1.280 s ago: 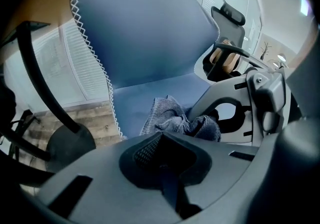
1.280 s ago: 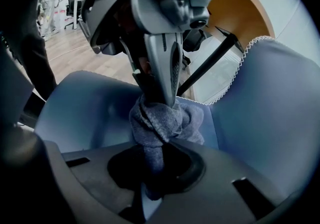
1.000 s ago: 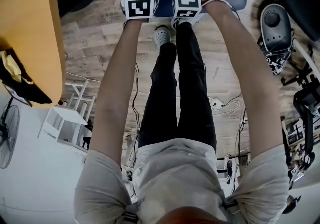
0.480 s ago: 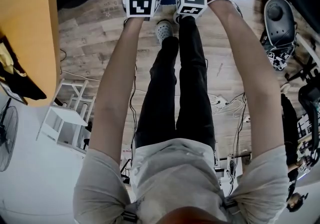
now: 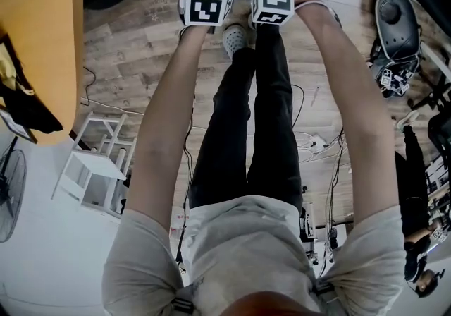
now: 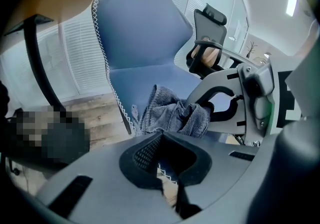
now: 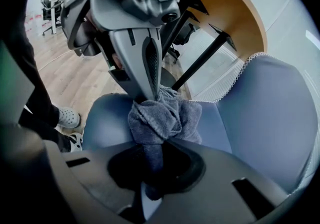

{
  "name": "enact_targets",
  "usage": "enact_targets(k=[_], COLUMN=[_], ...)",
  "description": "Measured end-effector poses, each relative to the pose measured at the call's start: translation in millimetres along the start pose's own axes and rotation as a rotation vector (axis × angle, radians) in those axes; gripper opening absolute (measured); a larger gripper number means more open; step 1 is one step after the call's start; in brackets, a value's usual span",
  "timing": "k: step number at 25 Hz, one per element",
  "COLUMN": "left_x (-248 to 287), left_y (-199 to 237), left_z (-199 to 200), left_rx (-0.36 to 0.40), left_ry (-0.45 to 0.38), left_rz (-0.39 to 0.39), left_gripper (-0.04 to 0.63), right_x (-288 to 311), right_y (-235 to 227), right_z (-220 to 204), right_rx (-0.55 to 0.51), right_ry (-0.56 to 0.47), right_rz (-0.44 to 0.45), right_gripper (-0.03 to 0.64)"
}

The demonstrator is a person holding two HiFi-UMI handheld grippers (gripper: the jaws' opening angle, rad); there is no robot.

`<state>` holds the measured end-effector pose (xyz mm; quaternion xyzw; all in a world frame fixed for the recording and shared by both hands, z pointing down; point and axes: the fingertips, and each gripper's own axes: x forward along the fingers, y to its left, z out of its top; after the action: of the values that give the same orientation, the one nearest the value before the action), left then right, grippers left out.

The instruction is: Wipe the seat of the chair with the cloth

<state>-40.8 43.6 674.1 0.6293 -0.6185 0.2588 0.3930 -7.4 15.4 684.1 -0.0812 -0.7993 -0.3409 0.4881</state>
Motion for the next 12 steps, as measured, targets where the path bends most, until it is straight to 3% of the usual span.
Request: enact_targets(k=[12], left_x=[-17], left_y=[-18], left_z=[-36], left_rx=[0.050], left_ry=[0.065], left_rz=[-0.035], left_gripper=[0.028], right_x=[-20], right_y=[40], right_z=[8], right_rx=[0.057], right_ry=[0.018], right_rz=[0.019], right_gripper=[0.049])
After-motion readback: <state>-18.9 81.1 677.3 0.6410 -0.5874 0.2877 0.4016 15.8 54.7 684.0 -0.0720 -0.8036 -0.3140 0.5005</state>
